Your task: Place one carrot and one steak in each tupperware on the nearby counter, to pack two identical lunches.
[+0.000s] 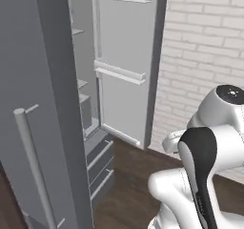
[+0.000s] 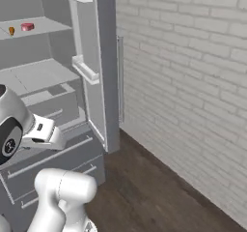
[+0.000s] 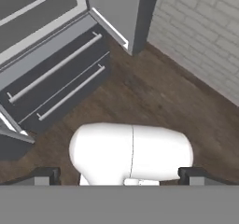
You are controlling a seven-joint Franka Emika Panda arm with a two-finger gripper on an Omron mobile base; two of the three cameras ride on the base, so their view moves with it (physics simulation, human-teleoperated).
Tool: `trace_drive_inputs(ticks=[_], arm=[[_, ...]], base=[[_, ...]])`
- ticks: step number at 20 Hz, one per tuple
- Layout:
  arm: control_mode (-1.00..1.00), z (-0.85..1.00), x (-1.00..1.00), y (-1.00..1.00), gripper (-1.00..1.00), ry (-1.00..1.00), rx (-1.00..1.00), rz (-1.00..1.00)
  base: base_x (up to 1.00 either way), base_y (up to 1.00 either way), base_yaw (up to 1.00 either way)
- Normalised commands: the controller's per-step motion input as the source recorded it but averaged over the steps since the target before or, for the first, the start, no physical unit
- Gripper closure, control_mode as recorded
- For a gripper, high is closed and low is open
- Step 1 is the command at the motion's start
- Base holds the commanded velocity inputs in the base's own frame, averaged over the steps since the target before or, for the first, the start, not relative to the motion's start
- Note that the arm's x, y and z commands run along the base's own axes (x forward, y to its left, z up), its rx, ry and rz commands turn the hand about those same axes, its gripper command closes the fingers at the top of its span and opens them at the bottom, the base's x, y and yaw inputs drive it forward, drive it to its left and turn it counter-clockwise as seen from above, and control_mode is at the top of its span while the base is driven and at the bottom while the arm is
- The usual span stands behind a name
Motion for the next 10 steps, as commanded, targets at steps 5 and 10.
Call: trace_drive_inputs(ticks=[5,10], arm=[[1.0,0.0,0.0,0.0,-1.0,0.0,0.0,0.0],[1.0,0.0,0.0,0.0,-1.0,0.0,0.0,0.0]], base=[[0.64,-0.58,0.71],[0.64,-0.49,0.63]])
